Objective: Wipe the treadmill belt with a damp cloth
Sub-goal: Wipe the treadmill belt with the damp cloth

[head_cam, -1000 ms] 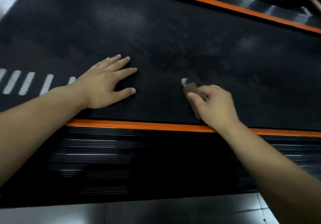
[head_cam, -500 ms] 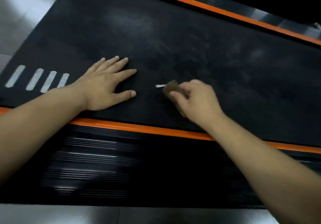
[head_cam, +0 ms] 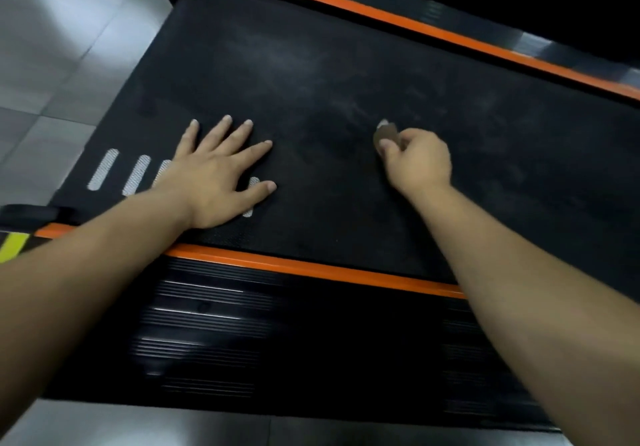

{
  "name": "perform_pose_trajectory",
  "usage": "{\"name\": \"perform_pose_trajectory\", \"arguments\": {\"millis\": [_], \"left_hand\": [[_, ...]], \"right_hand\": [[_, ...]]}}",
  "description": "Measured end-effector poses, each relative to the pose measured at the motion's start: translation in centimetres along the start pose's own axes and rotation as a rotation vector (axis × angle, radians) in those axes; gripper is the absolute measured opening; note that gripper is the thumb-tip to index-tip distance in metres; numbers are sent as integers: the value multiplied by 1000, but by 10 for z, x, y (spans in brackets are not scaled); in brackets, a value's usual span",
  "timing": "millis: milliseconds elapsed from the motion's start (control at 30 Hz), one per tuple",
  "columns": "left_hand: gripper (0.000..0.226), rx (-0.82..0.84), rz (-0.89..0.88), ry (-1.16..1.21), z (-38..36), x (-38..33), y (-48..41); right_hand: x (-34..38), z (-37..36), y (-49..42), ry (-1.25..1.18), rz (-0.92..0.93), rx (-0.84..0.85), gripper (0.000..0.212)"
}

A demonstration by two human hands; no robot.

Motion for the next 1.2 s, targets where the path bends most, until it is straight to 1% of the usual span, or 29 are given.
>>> {"name": "perform_pose_trajectory", "arguments": {"millis": [33, 133, 167, 200, 233, 267, 300, 367, 400, 433, 467, 533, 567, 600, 633, 700, 733, 767, 800, 867, 900, 967, 1033, 1067, 1133, 1167, 1200], "left_hand": [[92, -5, -6, -2, -1, -1, -1], [87, -20, -22, 15, 0, 1, -2], [86, -23, -31, 23, 0, 2, -2], [84, -23, -40, 30, 0, 3, -2], [83, -21, -51, 32, 0, 5, -2], [81, -20, -64, 24, 0, 6, -3], [80, -19, -78, 7, 0, 8, -3], [79, -21, -109, -33, 1, 15, -2], [79, -25, -121, -40, 1, 17, -2], [79, -31, -131, -36, 2, 19, -1], [78, -38, -136, -26, 2, 20, -1], [76, -46, -135, -3, 3, 20, -1], [75, -52, -133, 7, 3, 20, 0], [74, -61, -132, 11, 3, 20, 1], [74, -68, -132, 11, 4, 19, 1], [73, -72, -123, 6, 4, 18, 1], [72, -73, -118, 3, 5, 18, 1], [71, -75, -114, 0, 5, 18, 1], [71, -80, -113, -5, 6, 17, 1], [68, -95, -94, -1, 8, 19, 1], [67, -105, -65, 5, 9, 23, 2], [68, -111, 27, -17, 10, 32, 4], [71, -65, 94, -75, 7, 35, 5], [73, -26, 100, -89, 5, 33, 3], [76, 20, 100, -92, 5, 35, 1], [77, 30, 87, -92, 8, 39, 2], [79, 32, 62, -91, 12, 45, 2]], "right_hand": [[15, -6, 8, -13, 59, 1, 24], [85, -27, 75, -93, 424, 139, 21], [92, -29, 92, -103, 489, 194, 22], [90, -28, 93, -82, 518, 208, 24], [83, -25, 81, -49, 507, 175, 27], [69, -21, 61, 3, 448, 122, 28], [47, -15, 40, 35, 334, 74, 29], [10, -7, 21, -4, 90, 13, 28], [13, -9, 30, -36, 66, 0, 27], [30, -12, 47, -46, 112, 8, 25], [52, -20, 68, -78, 199, 56, 22], [83, -29, 103, -162, 333, 214, 23], [82, -29, 105, -157, 368, 262, 26], [73, -24, 99, -110, 381, 249, 30], [52, -17, 88, -62, 346, 205, 32], [4, 0, 73, -14, 168, 92, 29], [-4, 4, 75, -6, 101, 54, 28], [5, 2, 83, -3, 107, 34, 28], [26, -5, 96, -14, 165, 51, 28], [69, -19, 121, -104, 321, 157, 28], [77, -23, 124, -140, 383, 209, 28], [73, -24, 110, -128, 443, 208, 31], [65, -19, 79, -74, 416, 111, 32], [61, -19, 60, -45, 351, 58, 31], [66, -24, 35, -52, 190, 44, 31], [80, -29, 39, -60, 181, 40, 31], [100, -32, 49, -66, 244, 31, 30]]}}
Point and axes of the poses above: each hand's wrist, its own y-axis away from the middle knuckle, its own z-axis out of the back of the hand, x = y × z, the point moved 10 cm from there along -y, towards the middle knuckle, and after that the axes turned 5 degrees about y, right-handed, at the moved point
